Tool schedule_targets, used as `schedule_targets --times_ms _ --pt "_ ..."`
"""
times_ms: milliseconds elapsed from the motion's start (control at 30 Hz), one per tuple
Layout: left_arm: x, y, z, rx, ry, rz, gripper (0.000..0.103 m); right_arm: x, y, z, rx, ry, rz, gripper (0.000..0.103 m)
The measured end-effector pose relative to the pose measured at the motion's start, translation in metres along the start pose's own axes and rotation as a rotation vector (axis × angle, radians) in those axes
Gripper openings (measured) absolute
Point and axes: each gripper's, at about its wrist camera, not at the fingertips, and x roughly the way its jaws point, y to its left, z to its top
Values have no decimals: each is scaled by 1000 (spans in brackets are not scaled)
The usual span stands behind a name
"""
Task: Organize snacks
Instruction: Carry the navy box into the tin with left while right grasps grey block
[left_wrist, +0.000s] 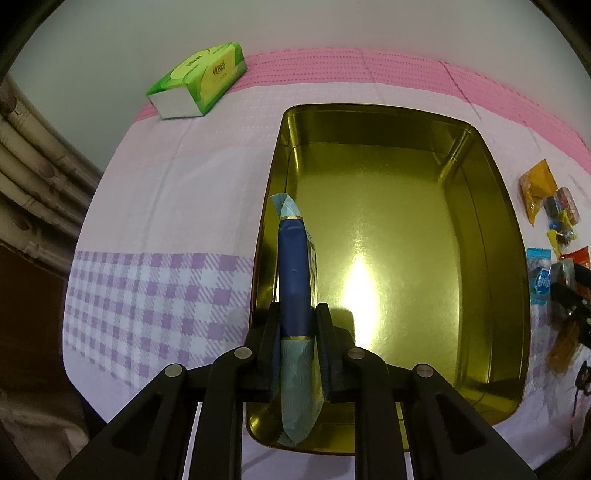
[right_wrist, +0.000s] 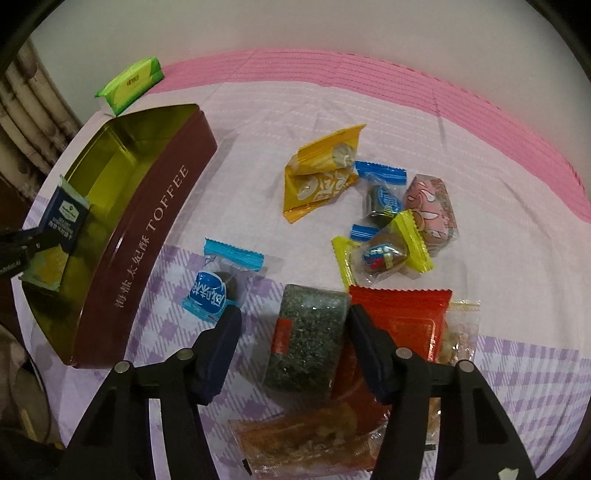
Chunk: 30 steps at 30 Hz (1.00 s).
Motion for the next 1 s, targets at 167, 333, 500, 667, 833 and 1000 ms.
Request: schedule_targets --times_ms 167,333,500,667,833,1000 --pt "-3 -1 -2 6 -5 29 21 -1 -4 -1 -6 11 8 56" --pt "-6 5 -4 -13 -5 17 23 3 -3 -3 -9 36 24 46" --pt "-10 8 -7 -27 -4 -7 23 8 -2 -2 -1 50 30 41" --pt "-13 10 -9 -47 -12 -22 25 8 -2 -2 -1 47 16 35" --pt "-24 16 -11 -73 -44 -58 26 7 -6 -1 24 40 20 33" --pt "-38 19 -15 -78 -117 -23 48 -1 -6 4 26 14 14 33"
